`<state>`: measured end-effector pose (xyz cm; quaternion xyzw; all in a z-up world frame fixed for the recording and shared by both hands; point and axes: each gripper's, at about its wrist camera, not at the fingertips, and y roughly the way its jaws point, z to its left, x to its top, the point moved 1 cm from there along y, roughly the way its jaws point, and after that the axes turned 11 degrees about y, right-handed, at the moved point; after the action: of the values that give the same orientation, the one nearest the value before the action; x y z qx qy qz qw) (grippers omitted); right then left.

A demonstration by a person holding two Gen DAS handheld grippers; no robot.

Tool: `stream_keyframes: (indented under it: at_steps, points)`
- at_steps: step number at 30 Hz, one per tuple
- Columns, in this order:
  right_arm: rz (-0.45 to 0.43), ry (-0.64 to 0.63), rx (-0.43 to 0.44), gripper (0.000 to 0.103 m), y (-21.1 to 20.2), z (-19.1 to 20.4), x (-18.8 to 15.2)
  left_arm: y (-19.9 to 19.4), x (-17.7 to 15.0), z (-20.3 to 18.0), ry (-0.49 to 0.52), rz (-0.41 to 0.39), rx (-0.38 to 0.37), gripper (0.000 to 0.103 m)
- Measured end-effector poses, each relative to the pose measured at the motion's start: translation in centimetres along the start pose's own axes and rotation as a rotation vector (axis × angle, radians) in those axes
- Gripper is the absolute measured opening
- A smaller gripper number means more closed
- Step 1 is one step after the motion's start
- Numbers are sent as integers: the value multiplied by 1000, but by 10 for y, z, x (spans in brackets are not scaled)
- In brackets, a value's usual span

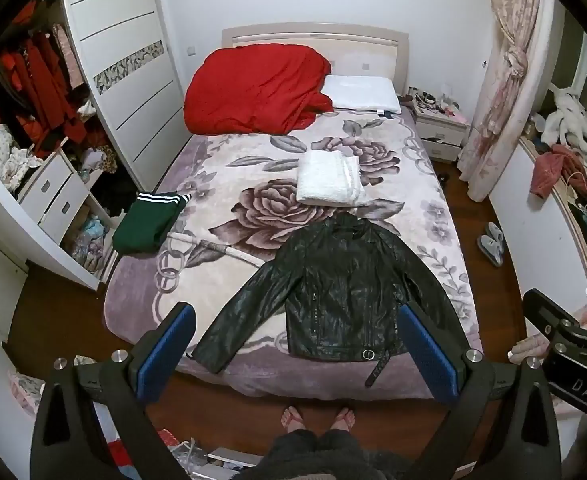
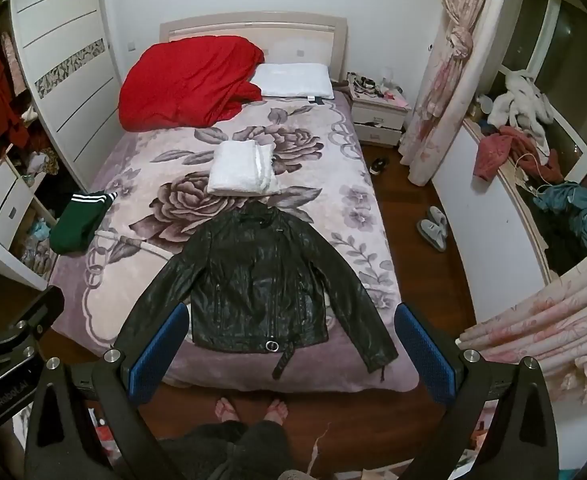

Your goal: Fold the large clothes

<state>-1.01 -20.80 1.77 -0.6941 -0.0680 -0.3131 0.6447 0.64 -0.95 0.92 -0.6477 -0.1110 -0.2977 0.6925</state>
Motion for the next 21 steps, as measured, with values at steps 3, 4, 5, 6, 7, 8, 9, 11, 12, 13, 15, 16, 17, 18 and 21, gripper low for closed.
stream_keyframes:
  at_steps: [3,4,5,6,7,8,9,11,12,13,15,16,17,18,21]
  points:
    - [-16,4,6,103,-2,0,-5,-1,5,0,1,0,-1,103]
    - [-16,4,6,103,-3,0,-5,-3,8,0,1,0,-2,103]
    - [-17,3,6,103,-5,0,-4,-4,11,-1,2,-1,-1,103]
    - [-20,3,6,103,-7,0,-4,-3,9,-1,2,-2,-1,103]
    - [60,-11,-25,103,0,0,-1,-4,10,-1,1,-1,-2,103]
    - [59,-11,-24,103,0,0,-1,-4,10,-1,0,-2,-3,103]
    - [59,-12,-23,103,0,1,-1,-4,8,-1,0,-3,-2,103]
    - [86,-17,-38,103,0,2,0,-3,8,-1,-1,-2,-2,103]
    - [86,-18,-37,103,0,2,0,-3,7,0,-1,-3,-1,103]
    - [86,-18,-38,103,0,2,1,-4,9,-1,-2,-2,-1,103]
    - [73,-13,-31,103,0,2,1,-4,8,-1,-3,-4,0,103]
    - [75,-14,-31,103,0,1,1,-4,8,-1,-3,-6,0,103]
    - [73,-15,-33,103,0,2,1,-5,8,-1,-2,-6,-1,103]
    - [75,-14,-33,103,0,1,1,-3,5,0,0,-6,-2,103]
    - [88,-16,-37,103,1,1,1,-4,7,0,-1,-6,-2,103]
